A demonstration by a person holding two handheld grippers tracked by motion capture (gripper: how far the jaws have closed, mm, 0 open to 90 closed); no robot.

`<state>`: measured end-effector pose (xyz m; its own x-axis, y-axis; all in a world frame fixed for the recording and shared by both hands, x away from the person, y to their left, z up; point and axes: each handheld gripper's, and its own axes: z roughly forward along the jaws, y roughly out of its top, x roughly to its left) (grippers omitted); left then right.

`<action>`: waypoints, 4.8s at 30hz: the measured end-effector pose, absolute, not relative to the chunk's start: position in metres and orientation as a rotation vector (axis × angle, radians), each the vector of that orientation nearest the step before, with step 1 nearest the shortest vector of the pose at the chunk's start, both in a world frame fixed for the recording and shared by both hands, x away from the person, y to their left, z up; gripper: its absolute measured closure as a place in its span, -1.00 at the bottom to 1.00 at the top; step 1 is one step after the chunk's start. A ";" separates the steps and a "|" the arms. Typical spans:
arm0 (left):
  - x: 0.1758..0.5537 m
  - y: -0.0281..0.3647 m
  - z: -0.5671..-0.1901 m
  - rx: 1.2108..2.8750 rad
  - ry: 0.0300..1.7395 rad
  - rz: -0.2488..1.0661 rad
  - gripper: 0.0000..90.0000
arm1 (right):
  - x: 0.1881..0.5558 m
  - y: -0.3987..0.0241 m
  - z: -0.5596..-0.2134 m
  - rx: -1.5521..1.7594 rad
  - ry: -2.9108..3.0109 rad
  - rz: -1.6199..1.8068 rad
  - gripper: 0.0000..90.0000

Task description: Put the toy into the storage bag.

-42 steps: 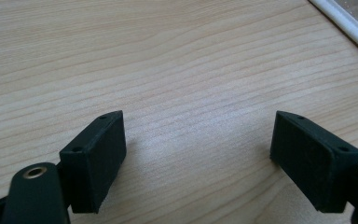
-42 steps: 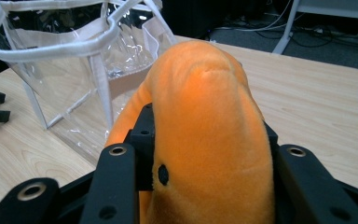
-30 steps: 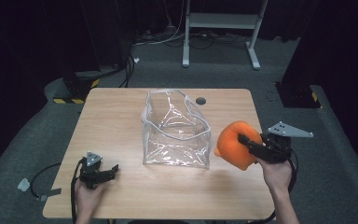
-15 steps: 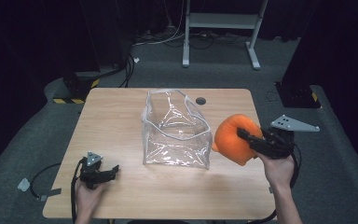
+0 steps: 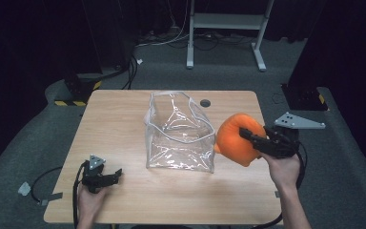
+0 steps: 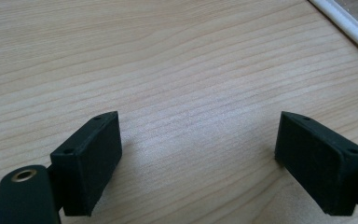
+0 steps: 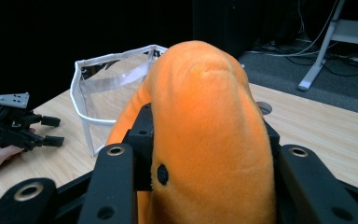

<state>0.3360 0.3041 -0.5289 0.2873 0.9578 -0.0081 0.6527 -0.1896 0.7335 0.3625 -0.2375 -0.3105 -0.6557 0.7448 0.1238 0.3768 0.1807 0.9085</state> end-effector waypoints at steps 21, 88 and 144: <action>0.336 0.304 -0.529 1.925 1.439 0.618 -0.67 | 0.376 -0.220 -0.290 1.050 2.165 1.433 0.26; 0.336 0.304 -0.529 1.928 1.439 0.619 -0.67 | 0.438 -0.079 -0.263 0.857 2.324 1.416 0.26; 0.336 0.304 -0.529 1.932 1.438 0.622 -0.67 | 0.434 -0.079 -0.324 0.875 2.396 1.281 0.16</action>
<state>0.3359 0.3043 -0.5287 0.2886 0.9575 -0.0038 0.6532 -0.1939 0.7319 0.4337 -0.0790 -0.3245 -0.7749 0.6313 0.0320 0.3770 0.4210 0.8250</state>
